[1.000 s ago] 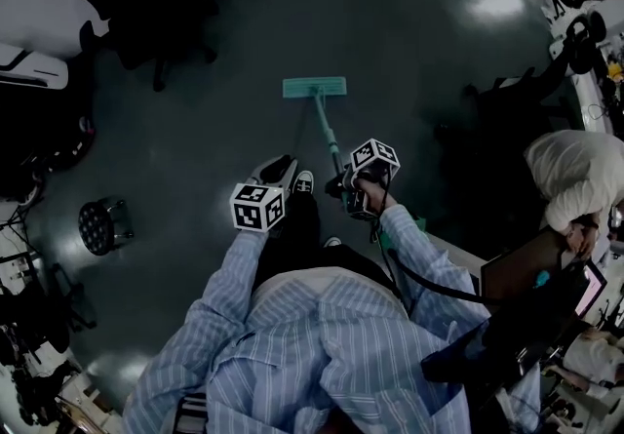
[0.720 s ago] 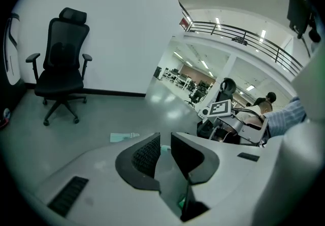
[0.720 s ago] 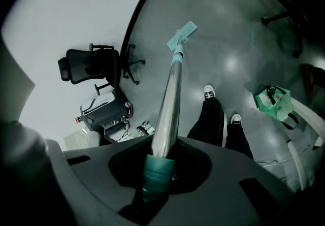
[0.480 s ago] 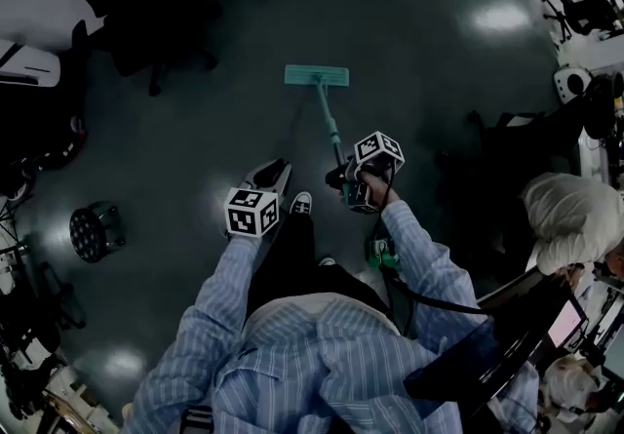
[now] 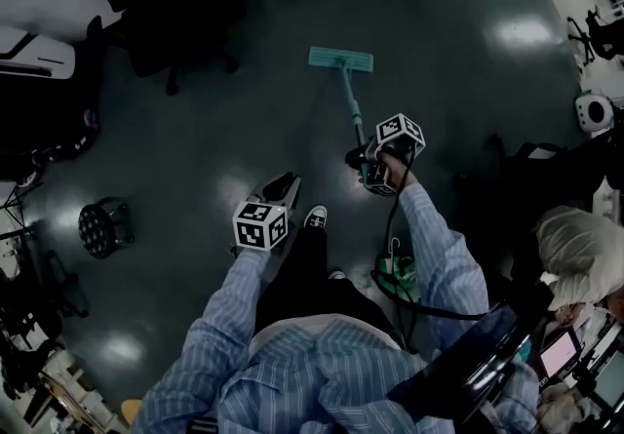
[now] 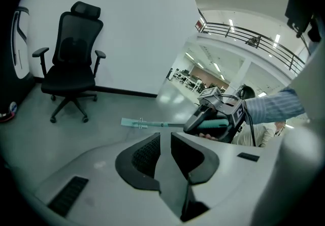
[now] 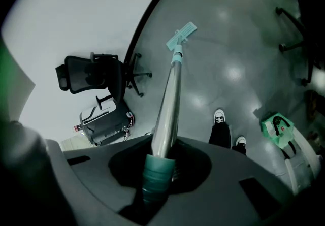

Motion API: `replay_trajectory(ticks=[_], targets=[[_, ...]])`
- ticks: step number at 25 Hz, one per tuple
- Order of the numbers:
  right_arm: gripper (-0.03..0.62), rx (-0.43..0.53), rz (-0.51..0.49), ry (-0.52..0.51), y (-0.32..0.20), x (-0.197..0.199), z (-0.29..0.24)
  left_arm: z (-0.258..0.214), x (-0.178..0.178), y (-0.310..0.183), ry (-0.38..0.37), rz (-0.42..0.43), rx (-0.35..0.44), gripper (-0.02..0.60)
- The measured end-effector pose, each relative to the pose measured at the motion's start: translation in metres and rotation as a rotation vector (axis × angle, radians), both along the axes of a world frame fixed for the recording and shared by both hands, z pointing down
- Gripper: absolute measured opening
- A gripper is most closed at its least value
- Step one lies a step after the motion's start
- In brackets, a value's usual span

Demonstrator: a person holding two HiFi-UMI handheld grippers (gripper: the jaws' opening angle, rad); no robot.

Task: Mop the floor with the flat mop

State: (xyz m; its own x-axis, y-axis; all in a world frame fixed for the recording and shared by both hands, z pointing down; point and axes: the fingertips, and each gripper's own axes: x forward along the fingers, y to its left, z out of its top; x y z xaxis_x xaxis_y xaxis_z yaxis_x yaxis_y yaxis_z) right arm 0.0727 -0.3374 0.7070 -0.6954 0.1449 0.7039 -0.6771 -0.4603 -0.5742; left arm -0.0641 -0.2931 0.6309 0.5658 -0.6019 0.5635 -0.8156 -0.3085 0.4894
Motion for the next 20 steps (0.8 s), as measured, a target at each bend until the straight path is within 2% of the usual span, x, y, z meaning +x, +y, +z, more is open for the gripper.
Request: replay_trajectory(ticks=[6,11,20], targets=[[0.057,0.013,-0.006,0.019,-0.052,-0.003,0.014,0.007,0.003,-0.003,0.005,0.011,-0.024,0.069],[0.057,0.029,-0.010,0.035,-0.091,-0.007,0.030,0.013,-0.004,-0.011,0.020,-0.025,-0.033,0.069],[0.057,0.043,0.005,0.032,-0.149,-0.012,0.044,0.029,-0.023,0.004,0.003,-0.054,-0.071,0.069]])
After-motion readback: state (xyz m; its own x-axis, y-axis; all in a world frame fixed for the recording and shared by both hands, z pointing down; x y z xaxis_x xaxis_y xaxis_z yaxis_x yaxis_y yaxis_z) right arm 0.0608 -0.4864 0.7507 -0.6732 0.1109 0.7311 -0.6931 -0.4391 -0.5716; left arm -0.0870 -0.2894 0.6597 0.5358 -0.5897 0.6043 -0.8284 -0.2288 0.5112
